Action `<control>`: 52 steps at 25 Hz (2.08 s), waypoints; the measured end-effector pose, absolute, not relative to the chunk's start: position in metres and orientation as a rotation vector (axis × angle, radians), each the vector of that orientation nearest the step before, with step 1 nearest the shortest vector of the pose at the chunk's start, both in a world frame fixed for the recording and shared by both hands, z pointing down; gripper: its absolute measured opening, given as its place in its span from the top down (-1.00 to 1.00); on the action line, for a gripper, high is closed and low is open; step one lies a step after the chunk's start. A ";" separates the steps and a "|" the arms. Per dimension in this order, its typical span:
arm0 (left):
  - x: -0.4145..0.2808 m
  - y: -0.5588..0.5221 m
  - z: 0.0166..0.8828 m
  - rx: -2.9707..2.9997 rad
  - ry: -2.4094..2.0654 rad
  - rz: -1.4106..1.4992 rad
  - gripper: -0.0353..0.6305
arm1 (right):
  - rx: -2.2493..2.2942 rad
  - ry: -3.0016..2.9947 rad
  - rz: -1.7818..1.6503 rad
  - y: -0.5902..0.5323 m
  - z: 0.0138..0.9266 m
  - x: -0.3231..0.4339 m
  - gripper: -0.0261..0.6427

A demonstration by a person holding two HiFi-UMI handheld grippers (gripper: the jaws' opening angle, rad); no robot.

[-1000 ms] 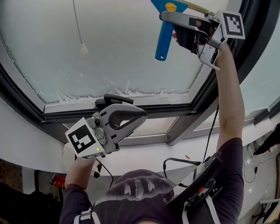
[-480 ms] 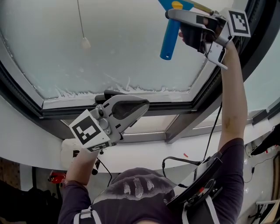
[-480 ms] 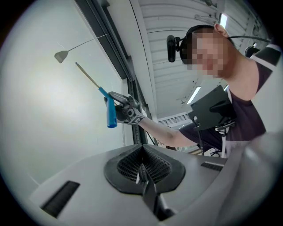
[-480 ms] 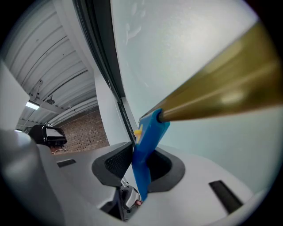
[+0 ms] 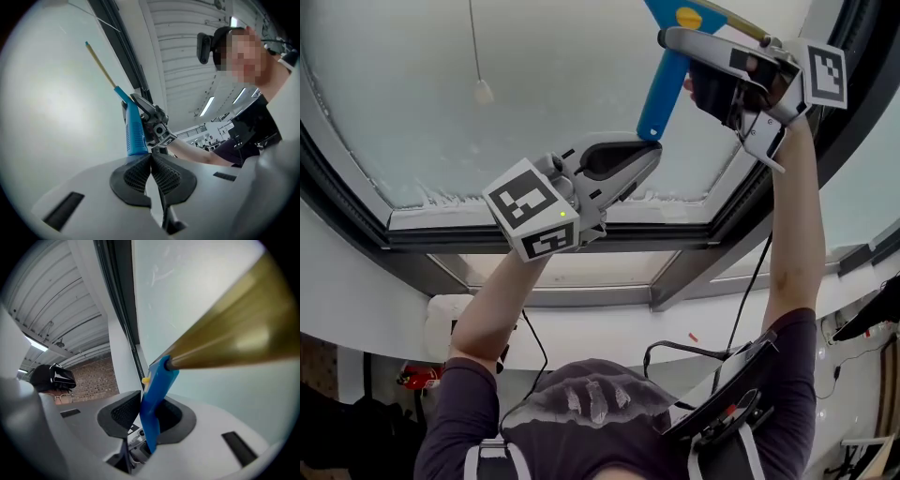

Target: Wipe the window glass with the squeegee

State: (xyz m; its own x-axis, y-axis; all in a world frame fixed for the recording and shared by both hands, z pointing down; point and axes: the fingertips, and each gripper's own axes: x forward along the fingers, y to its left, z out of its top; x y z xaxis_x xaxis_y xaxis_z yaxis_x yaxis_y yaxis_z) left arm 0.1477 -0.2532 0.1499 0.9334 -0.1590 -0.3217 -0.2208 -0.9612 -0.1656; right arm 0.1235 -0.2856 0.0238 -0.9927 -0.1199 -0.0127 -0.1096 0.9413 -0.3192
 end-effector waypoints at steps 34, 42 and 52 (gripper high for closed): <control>0.147 -0.221 0.180 -2.808 0.217 0.284 0.88 | -0.122 2.936 -0.184 -0.251 0.053 0.109 0.59; 0.143 -0.219 0.181 -2.786 0.265 0.253 0.88 | -0.137 2.964 -0.173 -0.251 0.055 0.104 0.59; 0.148 -0.234 0.177 -2.808 0.288 0.220 0.88 | -0.116 3.008 -0.117 -0.249 0.057 0.102 0.57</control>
State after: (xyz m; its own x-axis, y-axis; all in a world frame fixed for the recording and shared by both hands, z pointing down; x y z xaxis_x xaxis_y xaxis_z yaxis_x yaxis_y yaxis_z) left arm 0.1481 -0.2336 0.1765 0.9679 -0.1735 -0.1817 -0.2209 -0.9321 -0.2871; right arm 0.1021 -0.2486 0.0574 -0.9887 -0.0818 -0.1258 -0.0718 0.9940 -0.0821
